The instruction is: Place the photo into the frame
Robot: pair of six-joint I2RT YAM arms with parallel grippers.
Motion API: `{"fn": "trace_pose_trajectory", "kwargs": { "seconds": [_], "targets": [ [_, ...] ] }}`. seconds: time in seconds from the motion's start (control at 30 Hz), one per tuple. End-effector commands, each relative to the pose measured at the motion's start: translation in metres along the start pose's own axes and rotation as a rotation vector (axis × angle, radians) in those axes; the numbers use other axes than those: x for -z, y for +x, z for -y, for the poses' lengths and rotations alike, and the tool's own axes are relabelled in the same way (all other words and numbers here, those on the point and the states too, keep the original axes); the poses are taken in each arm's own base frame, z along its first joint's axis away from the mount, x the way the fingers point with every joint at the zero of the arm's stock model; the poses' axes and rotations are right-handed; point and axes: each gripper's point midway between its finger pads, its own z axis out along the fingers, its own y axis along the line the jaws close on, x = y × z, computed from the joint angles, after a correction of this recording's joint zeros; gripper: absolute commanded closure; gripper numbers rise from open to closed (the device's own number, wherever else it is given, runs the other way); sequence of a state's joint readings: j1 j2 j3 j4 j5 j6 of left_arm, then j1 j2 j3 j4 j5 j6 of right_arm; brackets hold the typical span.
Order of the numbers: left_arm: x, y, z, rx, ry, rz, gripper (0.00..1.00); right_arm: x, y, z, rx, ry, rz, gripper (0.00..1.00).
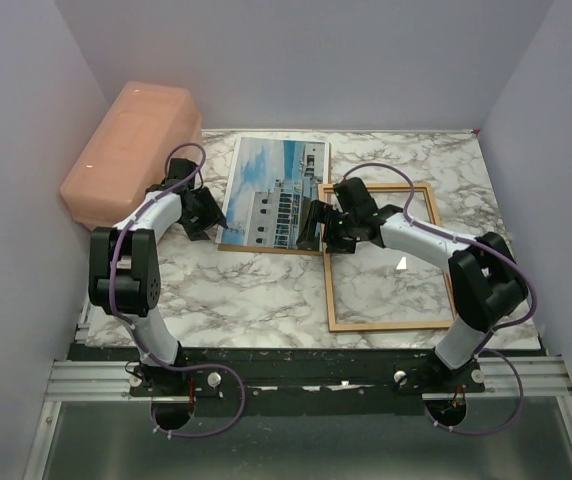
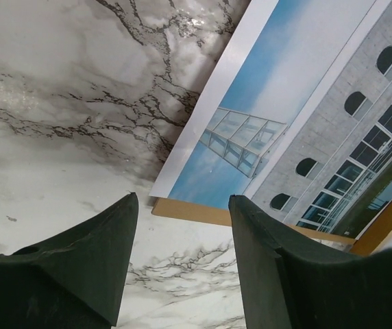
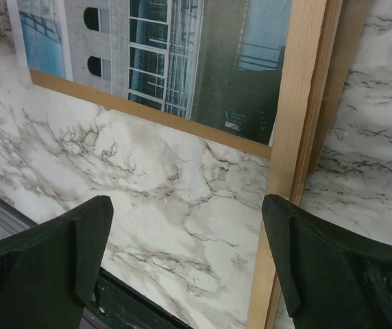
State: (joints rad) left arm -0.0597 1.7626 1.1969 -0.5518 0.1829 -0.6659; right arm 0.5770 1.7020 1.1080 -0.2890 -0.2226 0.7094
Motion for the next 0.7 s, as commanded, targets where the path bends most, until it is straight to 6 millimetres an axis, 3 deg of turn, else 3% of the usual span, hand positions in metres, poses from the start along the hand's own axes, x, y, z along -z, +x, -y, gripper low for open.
{"fn": "trace_pose_trajectory", "kwargs": {
  "seconds": [0.0,0.13,0.33,0.5,0.67],
  "targets": [
    [0.001,0.009,-0.008,-0.003,-0.032,-0.054,0.42,-0.006,-0.004,0.0,0.013,0.013,0.003,0.01],
    [0.005,0.006,-0.007,-0.011,-0.032,-0.036,0.42,-0.007,-0.006,0.0,0.044,0.018,0.0,0.01],
    [0.031,-0.006,0.011,-0.068,0.056,0.072,0.42,-0.016,-0.012,-0.014,0.132,0.005,-0.016,0.02],
    [0.044,0.004,0.054,-0.198,0.148,0.124,0.42,-0.038,-0.017,-0.017,0.16,0.072,-0.023,0.02],
    [0.027,0.029,0.103,-0.292,0.129,0.059,0.5,-0.06,-0.027,0.006,0.123,0.219,-0.008,0.02]
  ]
}}
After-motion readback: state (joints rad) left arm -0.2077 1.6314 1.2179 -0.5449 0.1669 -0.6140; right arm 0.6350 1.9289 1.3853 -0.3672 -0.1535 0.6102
